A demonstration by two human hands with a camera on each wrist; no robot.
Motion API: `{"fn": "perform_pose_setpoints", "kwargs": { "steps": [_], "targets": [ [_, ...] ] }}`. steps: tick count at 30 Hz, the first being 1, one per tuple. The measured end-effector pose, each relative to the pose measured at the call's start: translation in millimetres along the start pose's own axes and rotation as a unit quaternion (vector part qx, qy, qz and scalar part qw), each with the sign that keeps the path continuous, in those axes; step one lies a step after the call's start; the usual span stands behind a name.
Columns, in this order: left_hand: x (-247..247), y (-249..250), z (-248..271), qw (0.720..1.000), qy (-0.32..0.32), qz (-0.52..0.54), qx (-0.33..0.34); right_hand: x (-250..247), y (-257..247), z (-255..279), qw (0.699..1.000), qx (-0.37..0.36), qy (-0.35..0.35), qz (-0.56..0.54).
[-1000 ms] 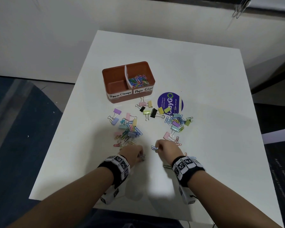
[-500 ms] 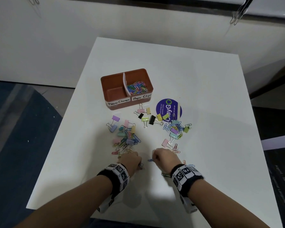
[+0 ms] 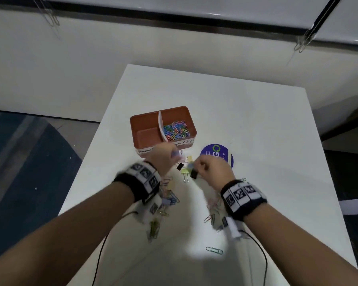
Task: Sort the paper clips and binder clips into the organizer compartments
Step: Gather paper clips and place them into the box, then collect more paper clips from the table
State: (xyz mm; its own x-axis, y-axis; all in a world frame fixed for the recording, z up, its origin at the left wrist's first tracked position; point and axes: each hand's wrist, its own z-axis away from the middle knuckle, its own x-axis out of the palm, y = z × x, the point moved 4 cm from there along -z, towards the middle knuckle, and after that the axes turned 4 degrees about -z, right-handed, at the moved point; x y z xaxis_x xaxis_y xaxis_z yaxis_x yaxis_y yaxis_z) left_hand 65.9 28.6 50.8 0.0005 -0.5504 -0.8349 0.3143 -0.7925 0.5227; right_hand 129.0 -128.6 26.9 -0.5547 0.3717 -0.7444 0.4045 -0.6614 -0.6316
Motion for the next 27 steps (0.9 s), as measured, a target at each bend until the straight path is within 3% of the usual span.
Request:
{"fn": "perform_pose_setpoints", "kwargs": {
  "steps": [4, 6, 9, 14, 18, 23, 27],
  "targets": [
    [-45.1, 4.1, -61.5, 0.998, 0.041, -0.012, -0.054, -30.1, -26.6, -65.0, 0.995, -0.017, 0.090, -0.027],
    [-52.5, 4.4, -82.3, 0.997, 0.053, -0.016, -0.053, -32.2, -33.0, -94.0, 0.994, -0.011, 0.097, -0.049],
    [-42.2, -2.5, -95.0, 0.998, 0.015, -0.048, -0.045, -26.2, -33.1, -117.7, 0.994, 0.004, 0.093, -0.055],
    [-32.9, -17.7, -71.9, 0.999, 0.044, -0.006, 0.017, -12.3, -22.2, -96.9, 0.995, -0.020, 0.069, -0.071],
    [-22.7, -28.2, -28.8, 0.998, 0.016, 0.046, 0.030, 2.0, -9.0, -56.6, 0.993, -0.052, 0.074, -0.076],
    [-5.9, -53.9, 35.3, 0.998, 0.026, 0.056, -0.004, 40.2, 6.2, 4.9, 0.996, -0.029, -0.051, -0.071],
    [18.0, -78.5, 84.8, 0.999, -0.012, 0.030, -0.033, 79.4, 7.4, 46.6, 0.984, -0.007, -0.177, -0.022]
  ]
}}
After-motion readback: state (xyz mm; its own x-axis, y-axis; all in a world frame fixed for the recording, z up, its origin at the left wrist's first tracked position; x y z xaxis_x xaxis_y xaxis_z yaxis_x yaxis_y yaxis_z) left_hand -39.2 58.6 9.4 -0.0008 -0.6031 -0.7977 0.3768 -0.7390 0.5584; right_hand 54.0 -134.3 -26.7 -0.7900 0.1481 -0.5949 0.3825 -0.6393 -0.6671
